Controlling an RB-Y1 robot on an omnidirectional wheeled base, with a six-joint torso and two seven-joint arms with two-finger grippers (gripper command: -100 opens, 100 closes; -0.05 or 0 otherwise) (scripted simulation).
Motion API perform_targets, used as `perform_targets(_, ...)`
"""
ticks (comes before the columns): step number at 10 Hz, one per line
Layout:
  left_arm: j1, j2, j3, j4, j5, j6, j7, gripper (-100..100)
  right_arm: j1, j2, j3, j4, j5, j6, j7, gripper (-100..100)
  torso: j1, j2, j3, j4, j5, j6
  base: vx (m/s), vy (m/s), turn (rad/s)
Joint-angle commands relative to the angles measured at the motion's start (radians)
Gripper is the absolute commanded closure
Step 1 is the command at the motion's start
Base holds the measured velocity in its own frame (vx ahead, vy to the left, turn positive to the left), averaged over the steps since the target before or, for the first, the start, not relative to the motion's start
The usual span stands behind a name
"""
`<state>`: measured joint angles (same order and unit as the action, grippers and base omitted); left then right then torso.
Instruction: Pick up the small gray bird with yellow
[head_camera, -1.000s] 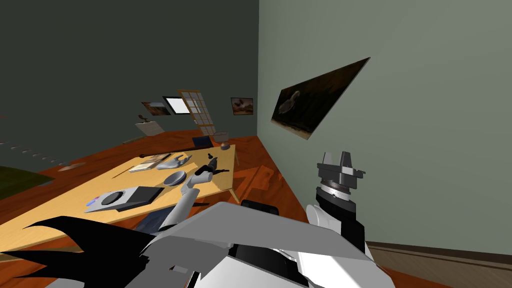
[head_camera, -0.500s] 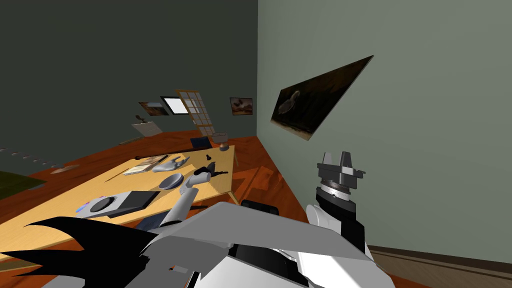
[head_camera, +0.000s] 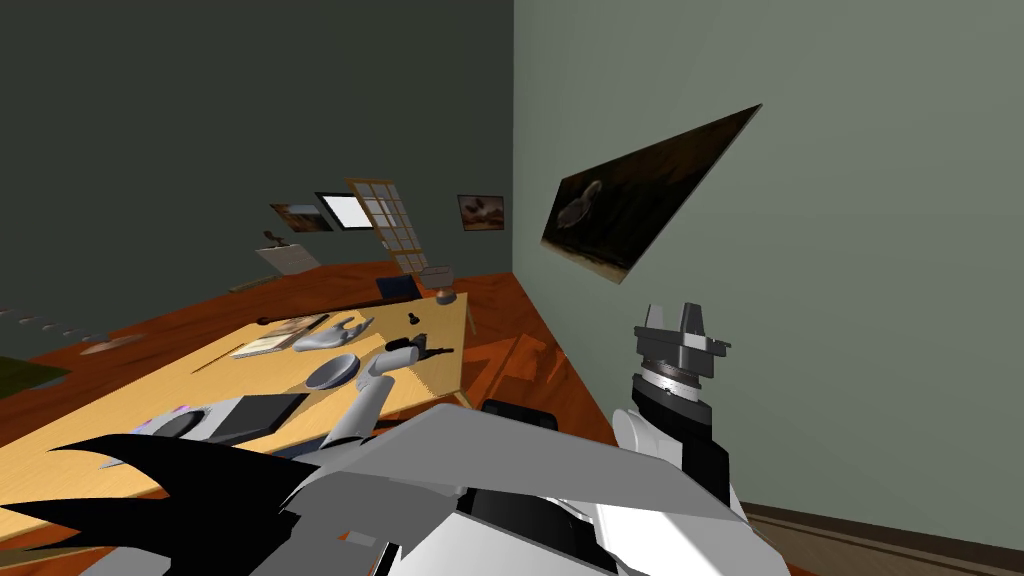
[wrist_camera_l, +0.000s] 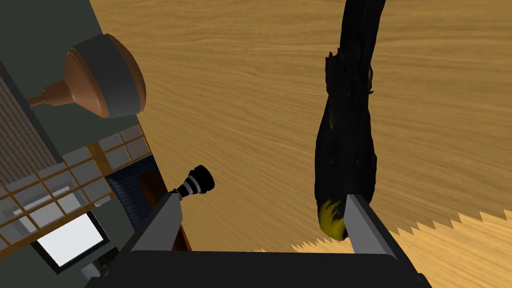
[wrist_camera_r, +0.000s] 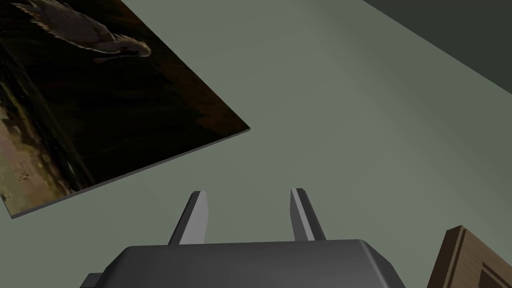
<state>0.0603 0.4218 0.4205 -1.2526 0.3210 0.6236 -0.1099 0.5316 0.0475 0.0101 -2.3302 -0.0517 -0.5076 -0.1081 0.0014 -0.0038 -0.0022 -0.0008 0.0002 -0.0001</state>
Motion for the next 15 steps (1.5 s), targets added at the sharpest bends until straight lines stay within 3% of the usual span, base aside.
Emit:
perform_targets(1,-0.012,0.006,0.003,0.041,0.008,0.011,-0.003,-100,0.000,0.000,0.000,0.000,0.000,0.000,0.000,0,0.000,0.000,0.000,0.000,0.000,0.000,0.044,0.011,-0.012)
perform_targets(2,-0.012,0.006,0.003,0.041,0.008,0.011,-0.003,-100,0.000,0.000,0.000,0.000,0.000,0.000,0.000,0,-0.001,0.001,0.000,0.000,0.000,0.000,0.019,0.001,0.002)
perform_targets(7,-0.041,0.017,0.042,0.185,0.033,0.150,0.003,-100,0.000,0.000,0.000,0.000,0.000,0.000,0.000,0,0.002,-0.003,-0.002,-0.001,0.000,0.000,0.081,0.033,-0.028)
perform_targets(12,-0.050,0.016,0.056,0.243,0.042,0.204,0.006,-100,0.000,0.000,0.000,0.000,0.000,0.000,0.000,0,0.000,0.001,0.001,0.000,0.000,0.000,0.044,0.018,-0.015)
perform_targets(13,-0.047,0.015,0.054,0.224,0.039,0.197,0.008,-100,0.000,0.000,0.000,0.000,0.000,0.000,0.000,0,0.000,0.001,0.001,0.000,0.000,0.000,0.018,0.012,-0.006)
perform_targets(14,-0.047,0.015,0.054,0.226,0.039,0.200,0.008,0,0.000,0.000,0.000,0.000,0.000,0.000,0.000,0,-0.001,0.003,0.001,0.000,0.000,0.000,0.000,0.000,0.000)
perform_targets(15,-0.051,0.004,0.044,0.253,0.031,0.168,0.014,-100,0.000,0.000,0.000,0.000,0.000,0.000,0.000,0,-0.001,0.003,0.002,0.001,0.000,0.000,0.020,0.038,0.010)
